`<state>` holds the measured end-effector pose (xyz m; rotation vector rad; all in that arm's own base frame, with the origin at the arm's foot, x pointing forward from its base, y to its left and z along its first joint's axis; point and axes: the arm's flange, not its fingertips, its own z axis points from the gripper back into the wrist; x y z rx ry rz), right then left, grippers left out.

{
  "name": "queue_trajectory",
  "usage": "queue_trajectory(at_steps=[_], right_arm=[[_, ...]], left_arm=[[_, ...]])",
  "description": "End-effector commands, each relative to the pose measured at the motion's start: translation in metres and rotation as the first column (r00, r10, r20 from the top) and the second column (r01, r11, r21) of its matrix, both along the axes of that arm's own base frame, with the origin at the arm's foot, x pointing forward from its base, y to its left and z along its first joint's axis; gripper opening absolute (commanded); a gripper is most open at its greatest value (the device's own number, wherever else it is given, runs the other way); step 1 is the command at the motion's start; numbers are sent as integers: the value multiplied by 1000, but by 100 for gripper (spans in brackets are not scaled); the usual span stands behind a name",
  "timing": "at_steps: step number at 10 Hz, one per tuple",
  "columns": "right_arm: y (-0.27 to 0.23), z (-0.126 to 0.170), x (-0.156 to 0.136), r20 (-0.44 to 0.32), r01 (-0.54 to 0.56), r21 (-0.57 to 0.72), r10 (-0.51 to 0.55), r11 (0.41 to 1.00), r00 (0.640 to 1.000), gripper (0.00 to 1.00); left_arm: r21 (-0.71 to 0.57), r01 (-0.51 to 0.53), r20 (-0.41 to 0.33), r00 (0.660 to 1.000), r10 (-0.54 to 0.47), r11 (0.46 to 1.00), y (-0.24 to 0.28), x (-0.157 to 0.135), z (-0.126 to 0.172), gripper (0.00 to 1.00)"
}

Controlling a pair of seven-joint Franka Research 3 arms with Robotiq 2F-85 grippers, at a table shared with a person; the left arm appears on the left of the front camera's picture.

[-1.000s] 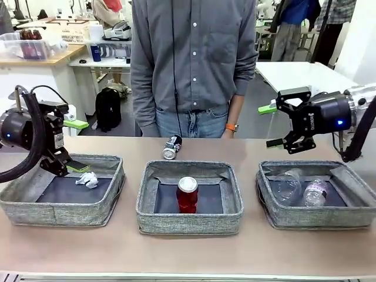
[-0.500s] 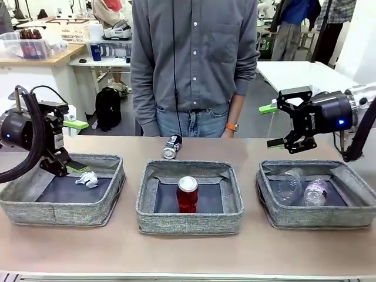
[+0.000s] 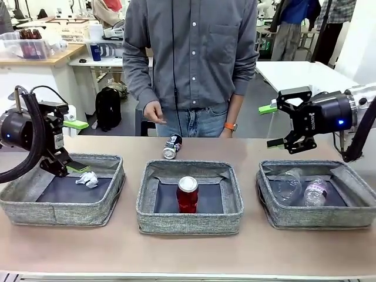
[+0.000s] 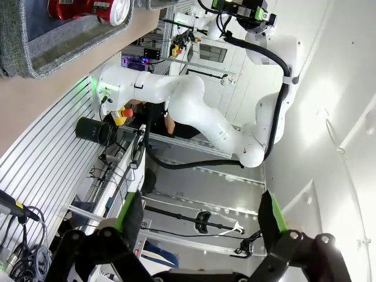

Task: Sort the waste into the appropriate baskets.
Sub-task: Pick up the waste item pointed out by the person.

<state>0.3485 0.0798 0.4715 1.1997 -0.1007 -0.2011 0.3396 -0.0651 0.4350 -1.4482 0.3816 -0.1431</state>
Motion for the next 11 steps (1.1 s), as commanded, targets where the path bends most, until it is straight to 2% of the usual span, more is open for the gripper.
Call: queue_trajectory(at_steps=[1, 11], right_arm=[[-1, 4, -1, -20, 0, -8, 0, 1000, 1000, 100], [-1, 4, -1, -20, 0, -8, 0, 1000, 1000, 100]], left_arm=[[-19, -15, 13, 1000, 15, 1000, -3, -3, 2, 100], [0, 0, 0, 1000, 0, 1000, 0, 0, 0, 100]])
